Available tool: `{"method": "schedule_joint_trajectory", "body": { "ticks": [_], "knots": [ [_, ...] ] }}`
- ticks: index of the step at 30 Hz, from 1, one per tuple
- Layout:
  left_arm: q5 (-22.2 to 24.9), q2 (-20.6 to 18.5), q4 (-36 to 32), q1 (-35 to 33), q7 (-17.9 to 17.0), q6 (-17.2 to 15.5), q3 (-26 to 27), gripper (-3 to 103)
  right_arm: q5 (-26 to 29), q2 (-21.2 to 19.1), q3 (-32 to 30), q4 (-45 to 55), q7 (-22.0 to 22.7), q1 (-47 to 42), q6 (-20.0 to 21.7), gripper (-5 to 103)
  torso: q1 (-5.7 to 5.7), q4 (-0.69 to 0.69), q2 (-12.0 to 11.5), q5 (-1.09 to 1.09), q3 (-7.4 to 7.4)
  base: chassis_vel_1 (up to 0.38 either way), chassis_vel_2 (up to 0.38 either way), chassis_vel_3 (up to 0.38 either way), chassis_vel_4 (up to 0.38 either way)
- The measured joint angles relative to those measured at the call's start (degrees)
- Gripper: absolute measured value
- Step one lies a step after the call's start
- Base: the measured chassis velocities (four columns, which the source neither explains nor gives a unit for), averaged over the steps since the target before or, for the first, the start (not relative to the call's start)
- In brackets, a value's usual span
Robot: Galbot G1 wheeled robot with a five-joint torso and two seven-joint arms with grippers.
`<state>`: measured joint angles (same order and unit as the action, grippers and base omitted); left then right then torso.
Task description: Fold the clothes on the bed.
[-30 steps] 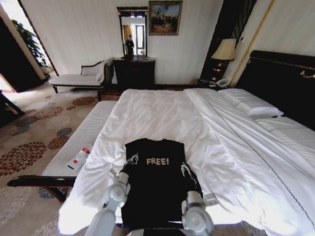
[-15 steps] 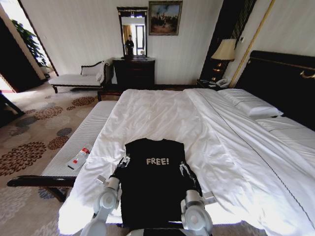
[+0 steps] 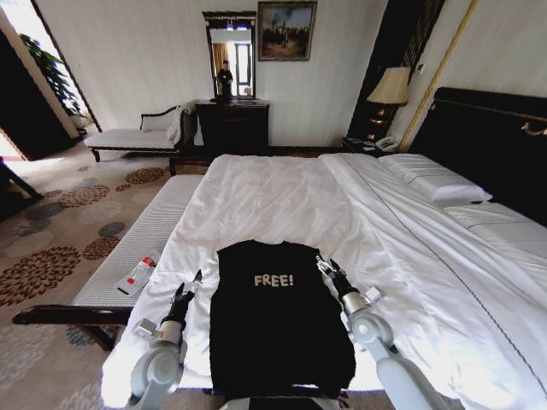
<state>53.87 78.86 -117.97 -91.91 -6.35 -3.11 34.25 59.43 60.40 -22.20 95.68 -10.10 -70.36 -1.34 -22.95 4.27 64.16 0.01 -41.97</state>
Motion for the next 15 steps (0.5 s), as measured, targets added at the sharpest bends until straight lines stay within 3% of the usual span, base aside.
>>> {"method": "schedule_joint_trajectory", "body": {
  "ticks": [8, 15],
  "knots": [
    [0.1, 0.8, -0.4, -2.4, 0.6, 1.7, 1.7, 100, 2.6, -0.8, 3.3, -10.2, -1.9, 8.2, 1.4, 100, 0.00, -0.01, 0.0, -0.01, 0.00, 0.000, 0.000, 0.000, 0.000],
    [0.0, 1.4, -2.4, -4.0, 1.1, 2.3, 2.7, 100, 7.7, 0.2, 5.4, -17.1, 5.3, 15.2, 5.3, 100, 0.00, -0.01, 0.0, -0.02, 0.01, 0.000, 0.000, 0.000, 0.000]
  ]
}}
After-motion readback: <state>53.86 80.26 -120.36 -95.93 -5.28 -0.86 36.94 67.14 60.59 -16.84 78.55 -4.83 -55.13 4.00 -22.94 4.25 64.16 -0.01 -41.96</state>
